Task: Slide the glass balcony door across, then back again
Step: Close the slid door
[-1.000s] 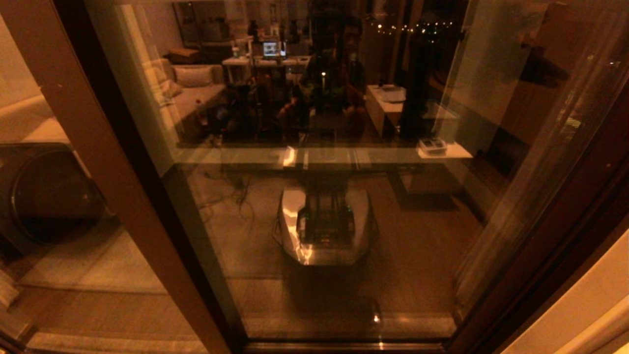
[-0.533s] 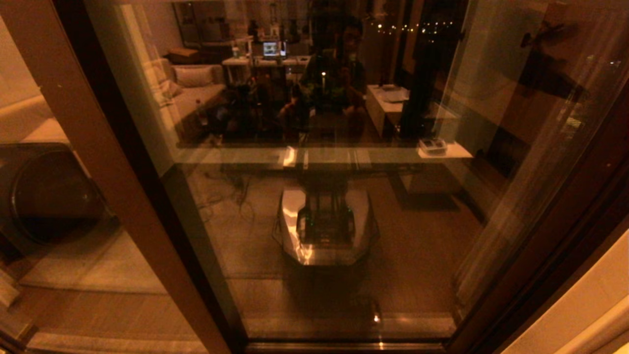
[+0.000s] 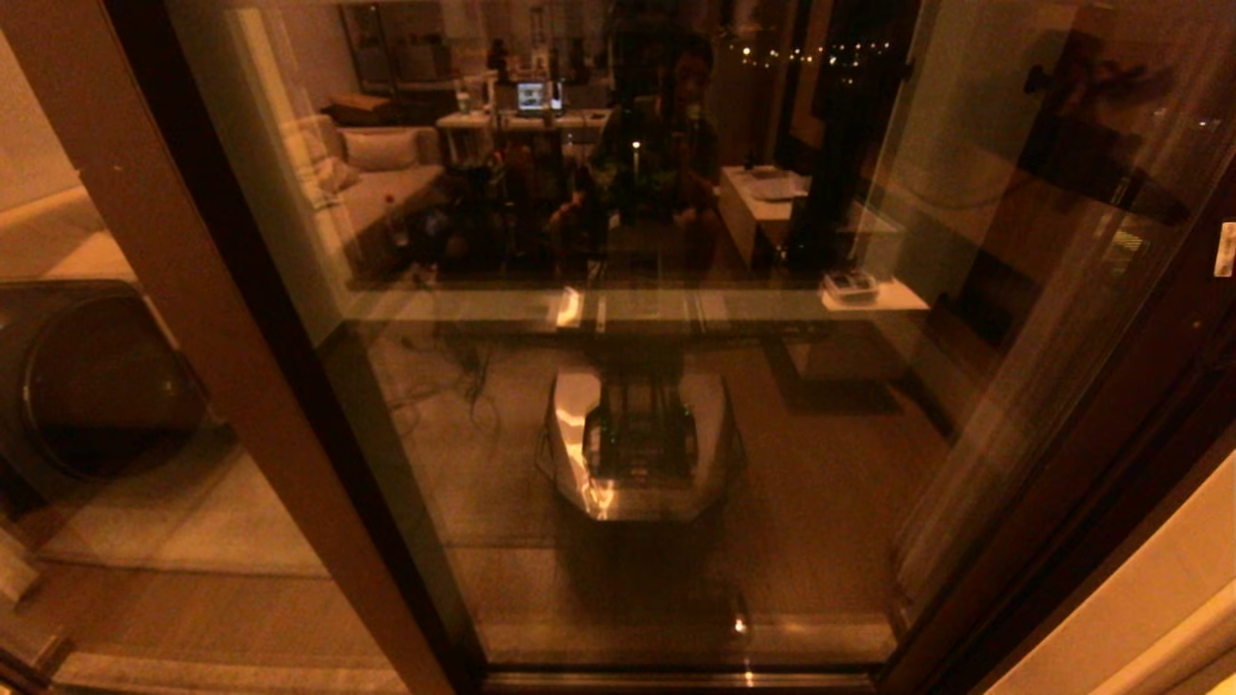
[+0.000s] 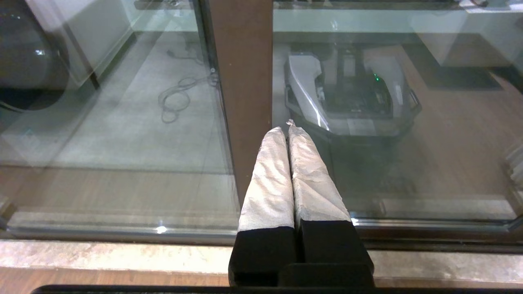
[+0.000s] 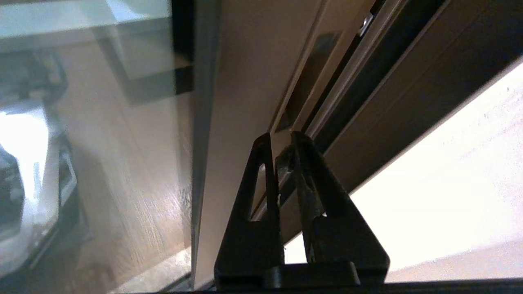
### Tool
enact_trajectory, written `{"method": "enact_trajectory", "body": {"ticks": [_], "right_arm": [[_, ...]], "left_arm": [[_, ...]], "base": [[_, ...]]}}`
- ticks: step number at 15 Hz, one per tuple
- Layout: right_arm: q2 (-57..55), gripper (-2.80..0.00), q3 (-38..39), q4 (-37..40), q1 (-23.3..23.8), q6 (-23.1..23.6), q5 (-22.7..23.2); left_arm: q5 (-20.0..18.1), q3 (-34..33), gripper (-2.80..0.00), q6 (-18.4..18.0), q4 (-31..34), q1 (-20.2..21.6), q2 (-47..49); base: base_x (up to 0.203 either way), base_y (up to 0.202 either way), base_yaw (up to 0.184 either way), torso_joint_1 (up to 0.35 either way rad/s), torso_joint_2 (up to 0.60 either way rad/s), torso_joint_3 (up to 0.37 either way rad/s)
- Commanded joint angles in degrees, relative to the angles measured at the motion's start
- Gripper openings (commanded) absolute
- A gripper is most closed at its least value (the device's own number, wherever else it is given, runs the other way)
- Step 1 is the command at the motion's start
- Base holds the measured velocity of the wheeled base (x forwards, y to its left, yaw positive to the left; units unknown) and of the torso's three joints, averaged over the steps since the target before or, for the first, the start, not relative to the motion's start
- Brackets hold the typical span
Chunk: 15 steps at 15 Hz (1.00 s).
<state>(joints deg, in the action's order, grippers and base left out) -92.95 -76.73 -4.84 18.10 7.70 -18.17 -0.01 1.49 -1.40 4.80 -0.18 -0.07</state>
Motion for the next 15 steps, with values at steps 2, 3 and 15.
{"method": "enact_trajectory", "body": {"ticks": [2,3,15], "right_arm": [[-2.9,-2.80,-1.9,-0.1,0.3,-0.4,-0.1],[-3.4,-2.80,-2.4,-0.2,0.4,-0.5,-0.1],[-7.6,-2.80,-6.2,-0.4,2.1,-1.1,-0.2]], "left_arm": [[0.0,0.0,-2.80,0.0,0.0,0.0,0.0],[0.0,0.0,-2.80,0.0,0.0,0.0,0.0],[0.0,0.0,-2.80,0.0,0.0,0.0,0.0]], "base": [[0.000,0.000,0.000,0.000,0.00,0.000],[0.000,0.000,0.000,0.000,0.00,0.000],[0.000,0.000,0.000,0.000,0.00,0.000]]}}
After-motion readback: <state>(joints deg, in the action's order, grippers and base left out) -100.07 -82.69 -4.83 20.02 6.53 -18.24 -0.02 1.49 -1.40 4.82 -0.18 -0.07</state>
